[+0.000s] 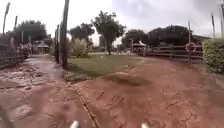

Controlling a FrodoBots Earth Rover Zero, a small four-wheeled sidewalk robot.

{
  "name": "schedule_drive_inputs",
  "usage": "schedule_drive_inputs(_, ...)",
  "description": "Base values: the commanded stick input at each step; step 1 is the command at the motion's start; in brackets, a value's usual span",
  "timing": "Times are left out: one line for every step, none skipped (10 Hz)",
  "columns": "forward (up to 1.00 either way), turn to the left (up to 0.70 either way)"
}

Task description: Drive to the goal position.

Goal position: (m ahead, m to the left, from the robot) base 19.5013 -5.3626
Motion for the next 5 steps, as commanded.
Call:
schedule_drive_inputs(0.7, -0.35)
schedule_drive_inputs(0.7, -0.35)
schedule_drive_inputs(0.7, -0.35)
schedule_drive_inputs(0.7, -0.35)
schedule_drive_inputs(0.7, -0.35)
